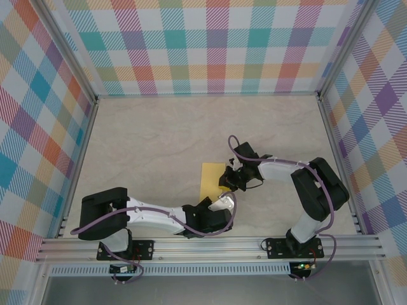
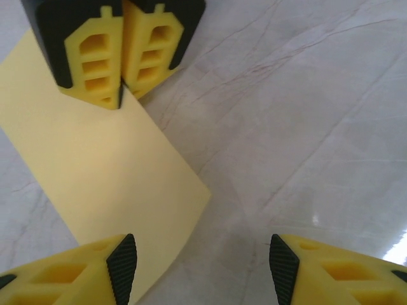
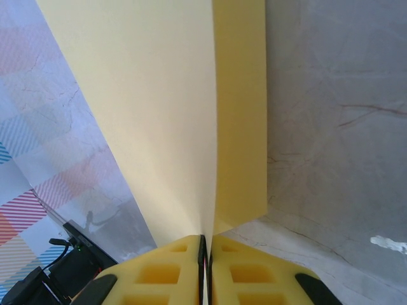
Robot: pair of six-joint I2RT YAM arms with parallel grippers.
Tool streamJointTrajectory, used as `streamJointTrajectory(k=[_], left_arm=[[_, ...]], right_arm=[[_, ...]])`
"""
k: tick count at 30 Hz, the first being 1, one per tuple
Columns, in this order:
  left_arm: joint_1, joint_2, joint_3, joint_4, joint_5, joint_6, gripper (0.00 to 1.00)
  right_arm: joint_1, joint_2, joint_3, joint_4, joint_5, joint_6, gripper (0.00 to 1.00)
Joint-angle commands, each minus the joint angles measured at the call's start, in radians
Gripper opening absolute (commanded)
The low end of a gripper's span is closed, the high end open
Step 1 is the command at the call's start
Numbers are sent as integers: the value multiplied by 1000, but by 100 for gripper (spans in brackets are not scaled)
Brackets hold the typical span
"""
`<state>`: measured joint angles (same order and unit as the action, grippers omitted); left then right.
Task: Fold a paper plane with a square sheet of paper (pick it up from the middle)
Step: Third fold the triangle at the center of the table.
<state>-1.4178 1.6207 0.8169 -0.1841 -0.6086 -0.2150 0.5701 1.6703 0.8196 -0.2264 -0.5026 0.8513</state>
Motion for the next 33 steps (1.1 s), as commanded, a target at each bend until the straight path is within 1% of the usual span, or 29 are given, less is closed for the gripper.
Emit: streamJointTrajectory(k=[1, 3, 7, 9, 10, 16, 20, 24, 27, 30, 31, 33], left_arm=[[-5, 7, 19, -5, -112, 6, 56], [-4, 7, 14, 4, -127, -1, 50], [8, 13, 8, 24, -121, -4, 43], [12, 14, 7, 25, -126, -6, 37], [14, 13, 7, 22, -133, -10, 35], [38, -17, -10, 26, -111, -9, 14], [52, -24, -22, 27, -69, -10, 0], [73, -28, -28, 41, -7, -12, 0], [78, -37, -28, 39, 9, -7, 1], [78, -65, -55, 77, 65, 9, 24], [77, -65, -56, 83, 82, 16, 26], [77, -44, -43, 80, 112, 31, 38]], right_arm=[[-4, 11, 21, -23, -17, -11, 12], [-4, 12, 21, -23, -21, -12, 12], [-4, 6, 24, -27, -20, -12, 13], [-4, 6, 27, -27, -19, -14, 13], [-4, 8, 27, -30, -20, -14, 13], [-4, 12, 29, -36, -17, -20, 13], [-3, 10, 29, -34, -16, -20, 13], [-5, 4, 27, -34, -16, -23, 14], [-4, 2, 26, -39, -10, -24, 13], [-4, 4, 31, -40, -20, -24, 13], [-4, 5, 32, -41, -18, -24, 13], [-4, 8, 35, -42, -22, -26, 13]])
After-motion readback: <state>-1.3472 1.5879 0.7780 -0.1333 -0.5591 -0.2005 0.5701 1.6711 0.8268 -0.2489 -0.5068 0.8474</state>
